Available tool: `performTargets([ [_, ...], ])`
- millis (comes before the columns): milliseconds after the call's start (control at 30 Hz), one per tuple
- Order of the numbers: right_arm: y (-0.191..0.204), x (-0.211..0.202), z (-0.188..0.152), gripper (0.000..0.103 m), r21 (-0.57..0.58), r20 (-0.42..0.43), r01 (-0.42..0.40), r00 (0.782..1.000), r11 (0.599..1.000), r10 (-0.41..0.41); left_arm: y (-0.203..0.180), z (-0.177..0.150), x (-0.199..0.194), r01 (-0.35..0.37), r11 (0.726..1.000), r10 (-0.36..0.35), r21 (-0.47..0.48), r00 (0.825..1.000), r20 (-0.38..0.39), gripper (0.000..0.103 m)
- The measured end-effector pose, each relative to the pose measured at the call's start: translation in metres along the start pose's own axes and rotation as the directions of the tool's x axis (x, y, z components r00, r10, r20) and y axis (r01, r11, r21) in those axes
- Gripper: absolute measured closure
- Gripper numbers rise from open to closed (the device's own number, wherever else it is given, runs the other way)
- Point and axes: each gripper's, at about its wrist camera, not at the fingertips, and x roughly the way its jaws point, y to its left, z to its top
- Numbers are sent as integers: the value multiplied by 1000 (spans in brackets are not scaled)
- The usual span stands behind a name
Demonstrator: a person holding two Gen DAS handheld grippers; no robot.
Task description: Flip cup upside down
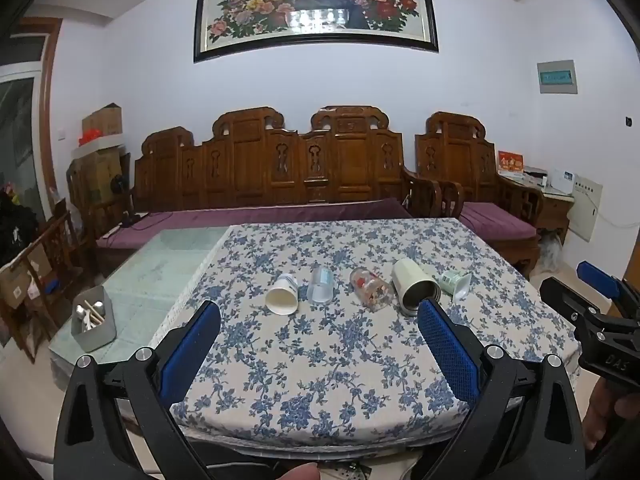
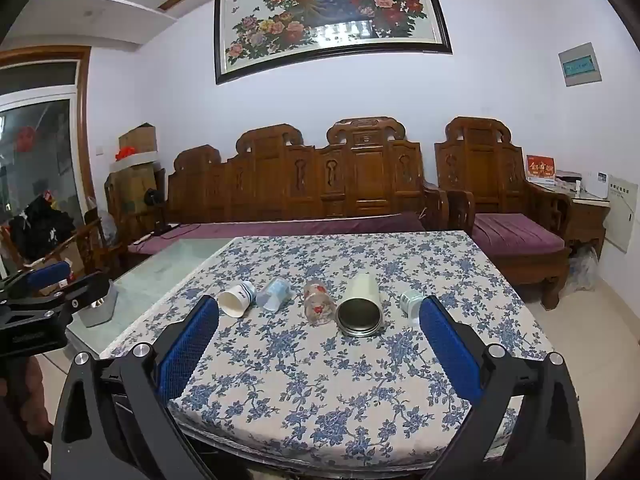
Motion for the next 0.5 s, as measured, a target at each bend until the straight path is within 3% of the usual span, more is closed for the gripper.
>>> performTargets([
  [500,1,-2,2,2,4,10,-3,1000,1000,3,-1,5,-2,5,1000,-5,-5,1000,3,8],
])
